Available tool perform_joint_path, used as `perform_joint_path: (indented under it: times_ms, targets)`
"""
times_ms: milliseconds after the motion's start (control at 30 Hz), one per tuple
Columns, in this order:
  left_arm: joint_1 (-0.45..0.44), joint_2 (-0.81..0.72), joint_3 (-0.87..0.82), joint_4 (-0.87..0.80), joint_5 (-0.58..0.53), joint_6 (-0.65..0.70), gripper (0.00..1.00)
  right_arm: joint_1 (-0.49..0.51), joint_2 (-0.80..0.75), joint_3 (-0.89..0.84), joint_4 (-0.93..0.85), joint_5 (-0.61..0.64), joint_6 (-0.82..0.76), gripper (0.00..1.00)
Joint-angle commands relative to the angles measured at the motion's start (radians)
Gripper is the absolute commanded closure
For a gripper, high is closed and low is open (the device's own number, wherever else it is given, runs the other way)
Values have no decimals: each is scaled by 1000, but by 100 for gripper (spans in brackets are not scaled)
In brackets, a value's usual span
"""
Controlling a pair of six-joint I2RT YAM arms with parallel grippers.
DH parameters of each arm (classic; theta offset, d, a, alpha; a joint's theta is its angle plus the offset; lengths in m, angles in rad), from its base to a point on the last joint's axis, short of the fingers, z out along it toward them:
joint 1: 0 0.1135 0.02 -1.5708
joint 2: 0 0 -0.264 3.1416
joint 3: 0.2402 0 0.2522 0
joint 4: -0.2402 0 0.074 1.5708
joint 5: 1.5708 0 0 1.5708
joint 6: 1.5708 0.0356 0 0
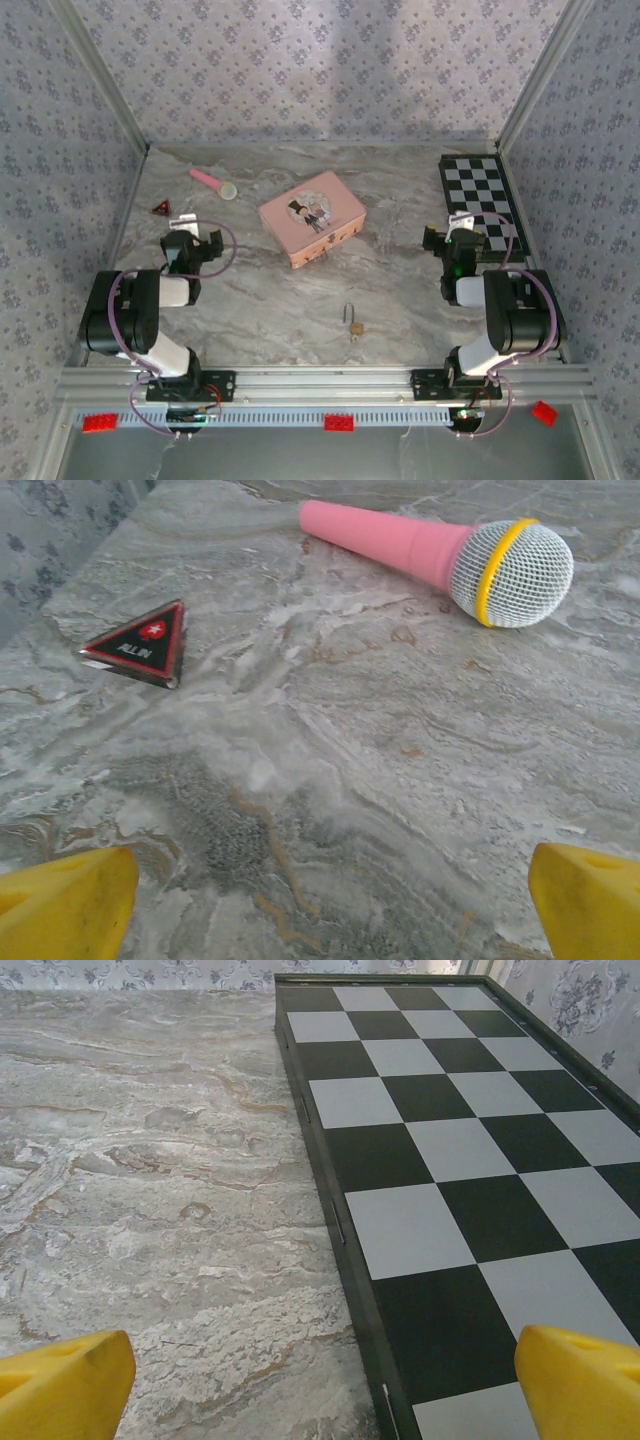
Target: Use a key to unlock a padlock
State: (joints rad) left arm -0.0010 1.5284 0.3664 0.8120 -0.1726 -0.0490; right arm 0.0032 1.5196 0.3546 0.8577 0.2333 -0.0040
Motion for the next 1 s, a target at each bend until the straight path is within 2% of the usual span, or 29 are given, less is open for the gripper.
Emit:
perform_joint_path:
  times_ms: [0, 967]
  targets:
    - [-4, 1, 27, 31, -37, -14, 0, 10, 8, 10, 18, 38, 9, 1]
    - [-16, 4, 28, 36, -52, -3, 0, 16, 8, 8, 21, 43, 4, 1]
